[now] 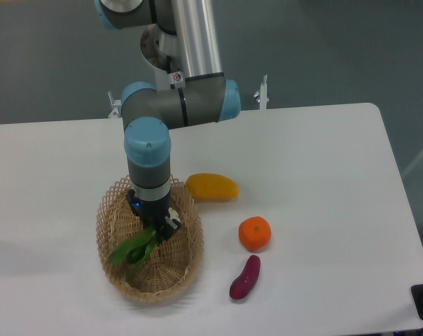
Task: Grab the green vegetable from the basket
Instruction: 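Lift the bok choy out of the basket and carry it toward the tangerine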
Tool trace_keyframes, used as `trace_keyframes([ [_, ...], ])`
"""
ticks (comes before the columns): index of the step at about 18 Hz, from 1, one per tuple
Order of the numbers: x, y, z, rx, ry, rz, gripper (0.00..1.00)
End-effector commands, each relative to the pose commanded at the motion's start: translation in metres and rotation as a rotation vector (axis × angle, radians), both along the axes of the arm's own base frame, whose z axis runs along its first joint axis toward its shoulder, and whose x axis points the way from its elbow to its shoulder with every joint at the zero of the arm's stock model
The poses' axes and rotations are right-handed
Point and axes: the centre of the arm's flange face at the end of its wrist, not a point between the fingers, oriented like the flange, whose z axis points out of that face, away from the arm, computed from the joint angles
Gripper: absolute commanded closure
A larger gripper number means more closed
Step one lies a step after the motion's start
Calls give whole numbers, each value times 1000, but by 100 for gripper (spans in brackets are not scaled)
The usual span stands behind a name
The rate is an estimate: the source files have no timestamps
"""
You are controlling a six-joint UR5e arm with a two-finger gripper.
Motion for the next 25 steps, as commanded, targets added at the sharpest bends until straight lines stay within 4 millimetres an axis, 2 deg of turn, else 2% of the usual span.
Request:
trace_keyframes([
  [2, -16, -7, 12, 18, 12, 27, 53],
  [5, -51, -11, 33, 50, 43, 65, 53],
  [7, -71, -21, 37, 49, 63, 52, 53],
  [9, -95, -41, 51, 52, 98, 34, 53],
  [12, -131, -70, 47, 3, 96, 0, 53],
  [15, -167, -111, 63, -27, 114, -18, 57],
  [18, -201, -148, 58, -59, 124, -57, 57],
  [21, -225, -173, 58, -73, 141, -78, 57],
  [25, -244, -194, 54, -88, 160, -116, 57],
])
